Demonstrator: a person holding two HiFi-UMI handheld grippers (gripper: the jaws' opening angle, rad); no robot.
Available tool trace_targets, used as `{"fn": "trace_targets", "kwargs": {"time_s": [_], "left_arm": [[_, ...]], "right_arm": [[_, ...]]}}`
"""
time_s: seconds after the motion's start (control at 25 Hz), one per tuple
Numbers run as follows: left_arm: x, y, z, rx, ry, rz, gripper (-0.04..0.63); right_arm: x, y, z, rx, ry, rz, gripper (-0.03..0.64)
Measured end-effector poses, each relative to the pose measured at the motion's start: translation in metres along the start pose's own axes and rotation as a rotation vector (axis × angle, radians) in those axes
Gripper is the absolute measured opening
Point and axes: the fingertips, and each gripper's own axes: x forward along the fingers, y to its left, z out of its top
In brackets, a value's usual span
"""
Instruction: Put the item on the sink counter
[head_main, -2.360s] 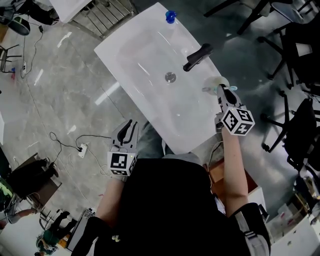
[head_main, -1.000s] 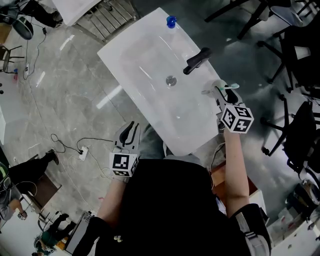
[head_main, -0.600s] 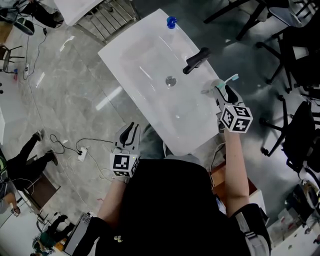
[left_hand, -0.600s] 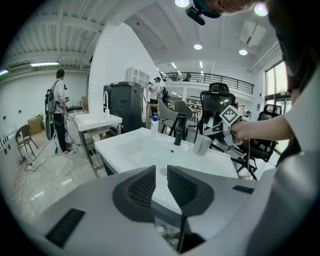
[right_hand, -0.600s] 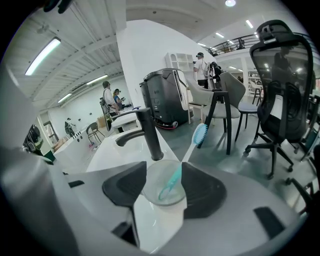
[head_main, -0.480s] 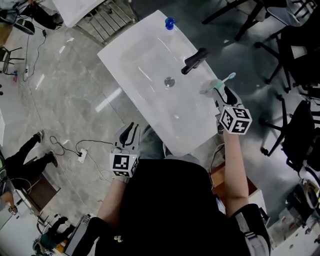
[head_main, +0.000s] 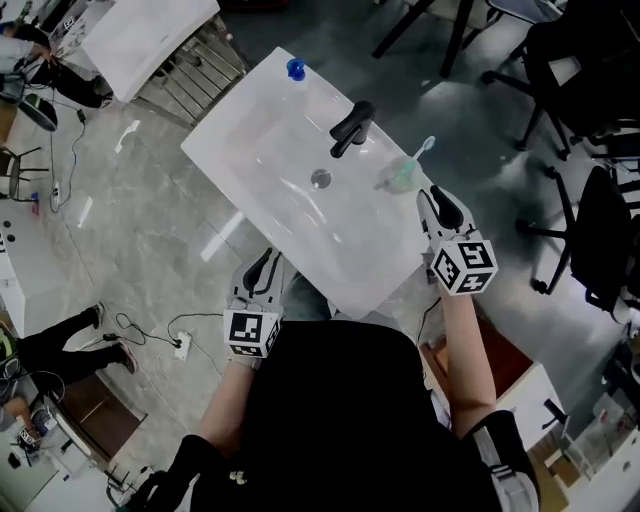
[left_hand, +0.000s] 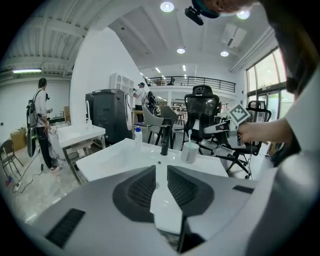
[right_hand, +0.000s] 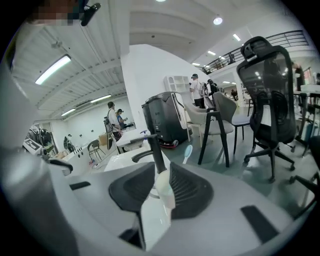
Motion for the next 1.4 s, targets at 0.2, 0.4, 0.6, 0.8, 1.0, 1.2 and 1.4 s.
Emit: {"fn": "trace_targets", "kwargs": {"time_s": [0.2,0.4,0.6,0.8,1.0,1.2,1.4], "left_arm": [[0.018,-0.019,0.029,0.065,-0.033,-0.091,0.083],[0.038,-0.046,0.069,0.12,-0.091,-0.197,0.083],[0.052,-0.076,0.105,0.161,-0.149,-0.29,0.083],[0.062,-0.102,0.132,0.16,-0.187,-0.363,0.078],[0.067,-0.121,0.143,0.176,-0.205,-0.409,0.077],[0.068,-0.131,0.15,0.169,-0.218,-0.431,0.074],[0.068,-0.135,0.155,0.169,-0.23,-0.446,0.046]], "right_arm": [[-0.047,0.0,0.024,-0.013,-0.12,-0.058,0.06],[-0.091,-0.003,0.039,-0.02,-0.187,-0.121,0.054],[-0.124,-0.002,0.038,-0.018,-0.218,-0.161,0.053],[-0.149,0.002,0.034,-0.006,-0.238,-0.184,0.052],[-0.168,0.003,0.029,-0.001,-0.25,-0.218,0.052],[-0.181,0.002,0.027,-0.001,-0.258,-0.242,0.049],[-0.185,0.008,0.028,-0.015,-0.272,-0.233,0.049]]}}
